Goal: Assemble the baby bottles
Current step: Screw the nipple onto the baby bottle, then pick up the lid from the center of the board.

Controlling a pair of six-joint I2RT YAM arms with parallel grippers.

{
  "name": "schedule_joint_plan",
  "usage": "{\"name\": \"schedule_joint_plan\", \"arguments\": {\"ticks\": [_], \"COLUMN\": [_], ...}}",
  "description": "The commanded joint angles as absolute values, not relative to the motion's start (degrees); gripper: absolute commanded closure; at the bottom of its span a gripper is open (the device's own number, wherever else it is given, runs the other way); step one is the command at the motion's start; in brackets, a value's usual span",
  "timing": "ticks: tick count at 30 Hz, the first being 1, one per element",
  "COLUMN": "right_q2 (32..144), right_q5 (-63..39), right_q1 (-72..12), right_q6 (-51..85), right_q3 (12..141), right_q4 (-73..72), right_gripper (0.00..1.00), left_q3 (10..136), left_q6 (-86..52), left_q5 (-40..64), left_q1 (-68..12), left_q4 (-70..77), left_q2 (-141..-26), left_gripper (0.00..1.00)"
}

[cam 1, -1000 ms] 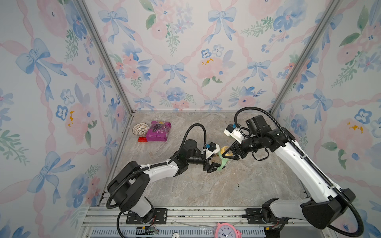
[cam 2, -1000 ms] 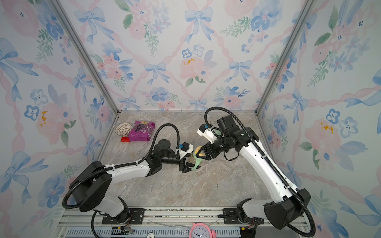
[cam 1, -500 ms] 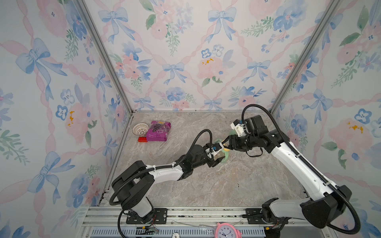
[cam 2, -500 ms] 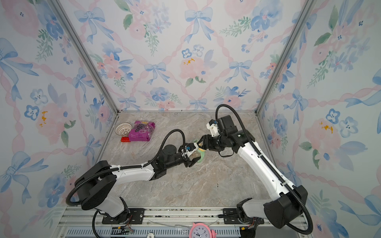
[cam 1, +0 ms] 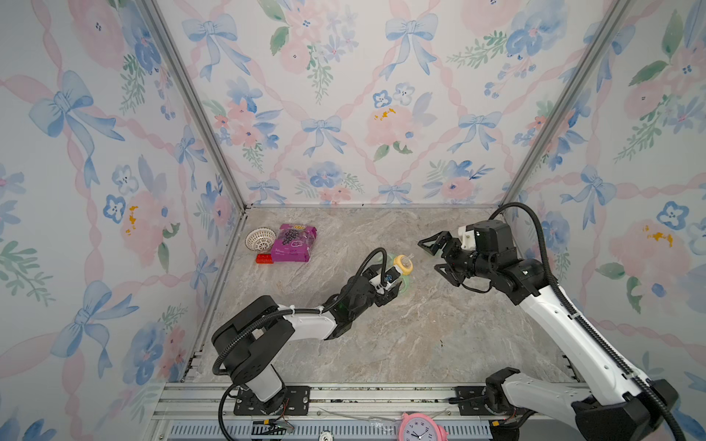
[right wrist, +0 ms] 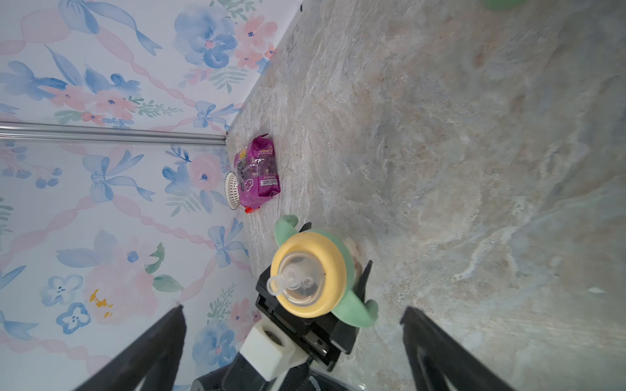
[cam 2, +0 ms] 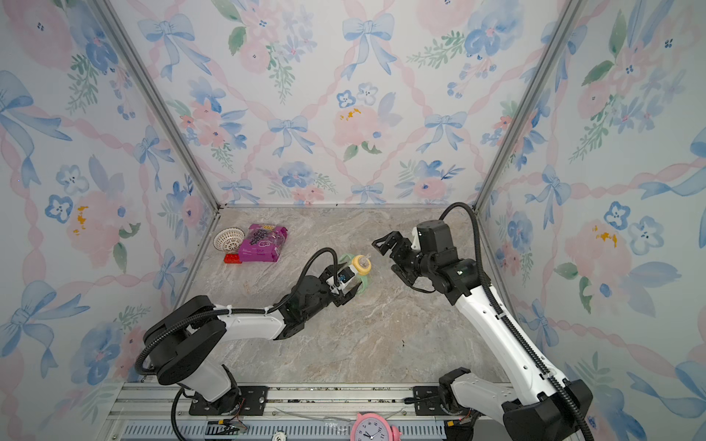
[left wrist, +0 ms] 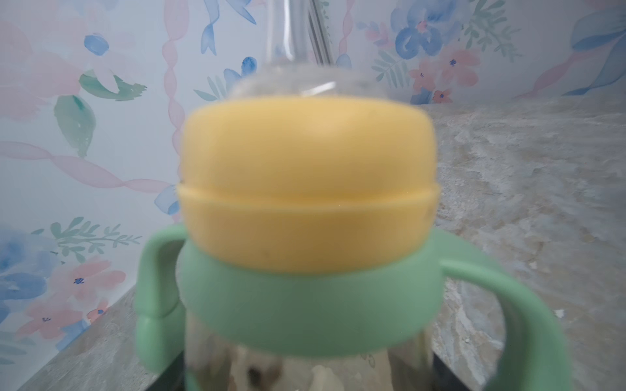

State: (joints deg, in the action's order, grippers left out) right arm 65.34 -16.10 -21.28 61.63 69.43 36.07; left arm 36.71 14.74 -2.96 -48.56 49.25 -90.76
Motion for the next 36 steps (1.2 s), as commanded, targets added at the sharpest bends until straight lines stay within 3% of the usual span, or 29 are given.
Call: {"name": "schedule_joint_plan", "arguments": {"ticks": [1, 6, 11, 14, 21, 36], "right_q2": [65.08, 69.3, 83.72, 93.13, 111.87, 135.73], "right_q5": [-15.53, -13.05, -4.57, -4.71, -3.26, 2.33], "right_q1": [-16.25, -10.18, -8.07, -7.6, -7.82, -10.06], "right_q6": [52.15, 33.99, 22.53, 21.81, 21.82, 21.24], "right_q3": [73.21, 77.61, 81.95, 83.97, 94.47, 120.34], "right_q4": [42.95, 50.18, 53.3, 48.95, 47.38, 56.3], "right_gripper": [0.01, 0.04, 0.03, 0.01, 0.07, 0.21], "left_q3": [36.43, 37.59, 36.38, 35.04, 31.72, 25.56], "left_q6": [5.05, -2.57, -5.35, -5.47, -5.65, -6.7], "left_q5": [14.38, 29.65, 32.93, 33.06, 33.69, 30.47], "left_q1": [-45.78, -45.44, -45.45, -45.35, -45.35, -45.53], "left_q4": [53.79, 53.57, 54.93, 55.4, 55.53, 52.32], "left_q2": [-86.92, -85.09, -81.58, -79.08, -75.68, -69.95], "left_gripper": [1.0, 1.0, 1.0, 1.0, 1.0, 1.0]}}
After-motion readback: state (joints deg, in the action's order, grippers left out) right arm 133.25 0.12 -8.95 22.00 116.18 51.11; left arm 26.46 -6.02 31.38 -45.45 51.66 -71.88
